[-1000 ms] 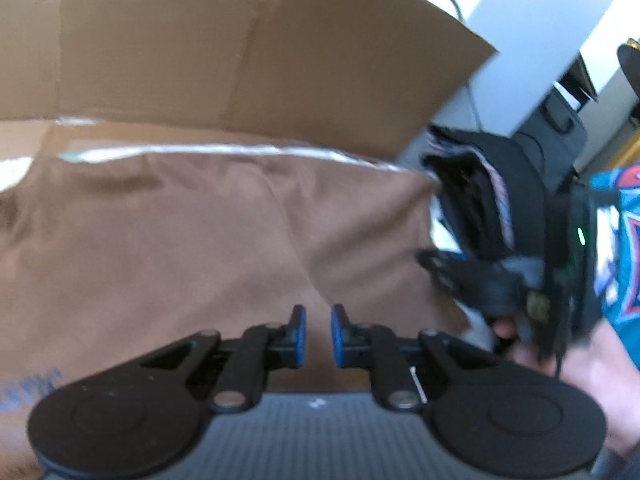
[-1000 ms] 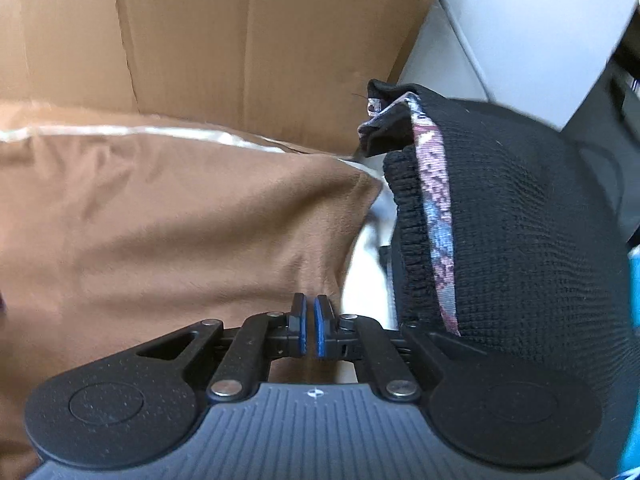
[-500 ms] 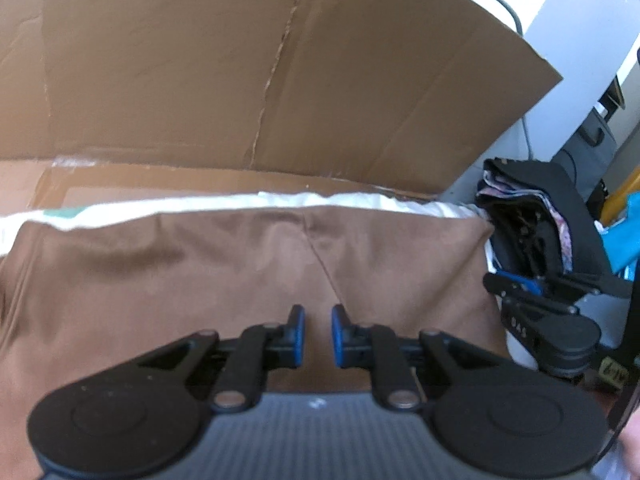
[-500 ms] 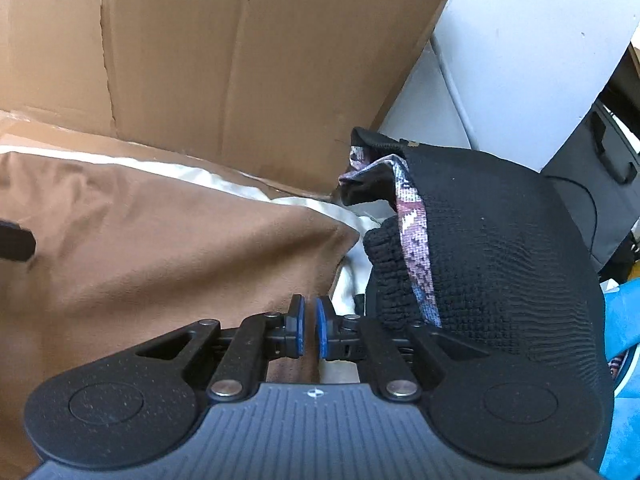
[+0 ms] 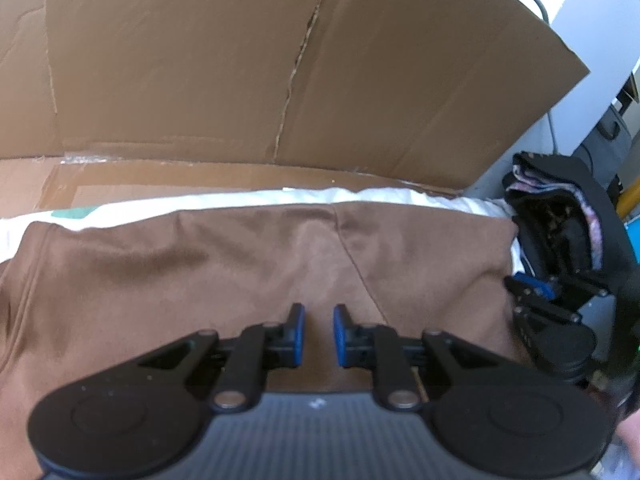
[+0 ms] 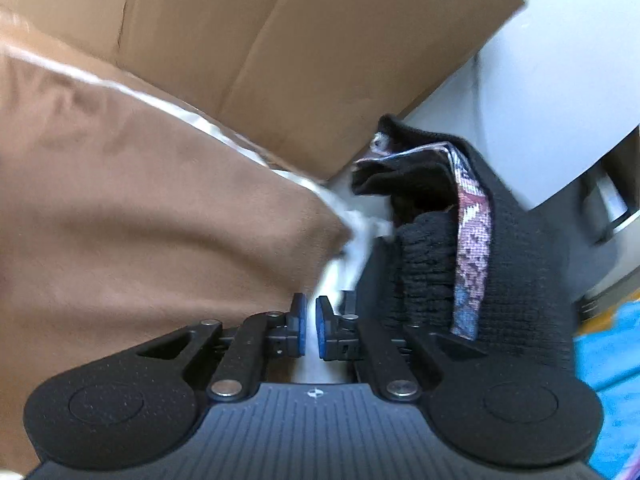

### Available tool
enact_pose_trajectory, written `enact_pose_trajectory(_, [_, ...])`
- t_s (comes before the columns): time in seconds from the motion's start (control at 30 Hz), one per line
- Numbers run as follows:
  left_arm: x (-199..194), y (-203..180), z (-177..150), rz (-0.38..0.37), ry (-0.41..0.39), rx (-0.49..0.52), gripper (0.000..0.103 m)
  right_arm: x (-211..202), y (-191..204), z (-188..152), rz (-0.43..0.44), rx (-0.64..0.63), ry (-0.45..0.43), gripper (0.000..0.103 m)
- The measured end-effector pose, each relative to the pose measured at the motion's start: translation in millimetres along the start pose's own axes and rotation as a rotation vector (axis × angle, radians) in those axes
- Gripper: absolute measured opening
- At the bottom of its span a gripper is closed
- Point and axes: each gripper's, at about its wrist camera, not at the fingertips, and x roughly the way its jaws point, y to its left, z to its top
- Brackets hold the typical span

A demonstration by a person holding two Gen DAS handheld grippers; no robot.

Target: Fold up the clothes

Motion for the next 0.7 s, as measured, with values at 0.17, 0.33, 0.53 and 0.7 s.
enact_pose_trajectory(0.17, [-3,3,3,0.005,-0.01,0.009,0.017,-16,-10,-2,0.039,0.046,-0.031,0.009])
enact_pose_trajectory(0.33, [-3,7,11,0.017,-0.028,0.018,0.017,-29,-19,2,0.123,0.107,-0.078,0.015])
enact_pose_trajectory(0.53, [11,13,22,0.057,-0.025,0.046,0.018,-21,-9,19,0.252,0.142,-0.115,0.025])
enact_pose_trajectory(0.7, [21,27,27,0.102,-0.019,0.023,0.013,8,-10,27,0.224,0.133,-0.094,0.031])
